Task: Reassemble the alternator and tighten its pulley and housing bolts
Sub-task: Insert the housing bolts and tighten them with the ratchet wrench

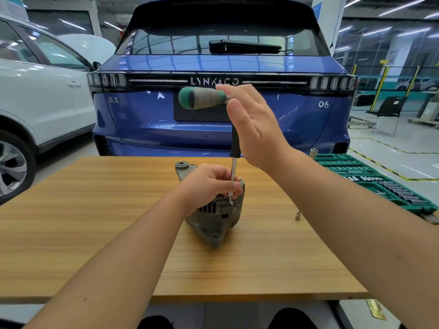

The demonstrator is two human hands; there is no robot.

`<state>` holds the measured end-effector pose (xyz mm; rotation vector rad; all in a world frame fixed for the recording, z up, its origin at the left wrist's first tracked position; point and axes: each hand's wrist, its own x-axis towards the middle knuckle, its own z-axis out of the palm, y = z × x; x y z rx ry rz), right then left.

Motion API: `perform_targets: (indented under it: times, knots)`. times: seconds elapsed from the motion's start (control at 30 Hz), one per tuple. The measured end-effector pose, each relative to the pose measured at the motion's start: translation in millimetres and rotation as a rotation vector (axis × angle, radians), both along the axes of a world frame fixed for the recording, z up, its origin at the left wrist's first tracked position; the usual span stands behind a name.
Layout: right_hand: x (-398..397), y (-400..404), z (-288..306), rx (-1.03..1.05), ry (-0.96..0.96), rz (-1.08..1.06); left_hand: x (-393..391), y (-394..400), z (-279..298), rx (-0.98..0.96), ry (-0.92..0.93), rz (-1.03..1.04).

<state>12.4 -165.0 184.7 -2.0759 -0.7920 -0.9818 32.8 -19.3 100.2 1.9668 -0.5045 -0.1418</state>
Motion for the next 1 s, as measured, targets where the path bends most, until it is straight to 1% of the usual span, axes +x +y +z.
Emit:
perform_targets:
  times: [0.1, 0.2, 0.27, 0.33, 0.37, 0.4, 0.43, 0.47, 0.5, 0.57, 0.6, 0.67, 0.73, 0.77, 0.8, 0.83, 0.87, 0.9, 0.93, 0.97, 1.0]
  knots:
    - [-3, 0, 0, -0.004, -0.025, 0.021, 1, 1, 0, -0.001, 0.002, -0.005]
    - [-5, 5, 2, -0.020, -0.031, -0.010, 1, 1, 0, -0.003, 0.005, -0.010]
    - [-8, 8, 8, -0.077, -0.074, -0.075, 0, 1, 0, -0.001, 0.005, -0.018]
    - [-9, 11, 21, -0.220, -0.079, -0.225, 1, 2, -1, 0.001, 0.004, -0.022]
    - [-9, 13, 31, -0.307, -0.030, -0.324, 1, 2, -1, 0.000, 0.006, -0.022]
    - [-8, 15, 42, -0.371, 0.061, -0.408, 1, 2, -2, -0.001, 0.008, -0.020]
    - [-6, 17, 53, -0.377, 0.190, -0.448, 2, 2, -2, -0.002, 0.010, -0.019]
    - [-5, 17, 63, -0.305, 0.345, -0.427, 2, 2, -2, -0.003, 0.011, -0.019]
    - [-4, 17, 70, -0.156, 0.517, -0.345, 2, 2, -2, -0.004, 0.011, -0.020]
    - [-6, 15, 74, 0.232, 0.851, -0.105, 2, 2, -3, -0.001, 0.008, -0.019]
    - [-9, 13, 72, 0.393, 0.974, 0.018, 3, 2, -3, 0.003, 0.006, -0.016]
    - [-9, 10, 62, 0.646, 1.094, 0.219, 3, 2, -2, 0.013, 0.010, -0.007]
    - [-3, 11, 49, 0.902, 1.109, 0.339, 3, 2, -1, 0.016, 0.016, 0.000]
    - [1, 13, 43, 1.036, 1.069, 0.352, 2, 1, -1, 0.018, 0.015, 0.003]
    - [4, 15, 37, 1.135, 0.980, 0.349, 2, 1, -1, 0.024, 0.012, 0.007]
    - [6, 17, 31, 1.161, 0.826, 0.337, 2, 0, -1, 0.031, 0.006, 0.012]
    - [8, 18, 22, 1.111, 0.627, 0.306, 2, 0, -2, 0.035, -0.001, 0.016]
    - [8, 18, 14, 0.974, 0.398, 0.240, 2, -1, -2, 0.036, -0.006, 0.016]
    - [8, 15, 7, 0.768, 0.155, 0.143, 2, -1, -2, 0.036, -0.009, 0.012]
    - [10, 10, 1, 0.522, -0.070, 0.016, 2, -1, -2, 0.036, -0.011, 0.007]
    - [13, 6, -3, 0.285, -0.252, -0.095, 2, -1, -2, 0.038, -0.012, 0.001]
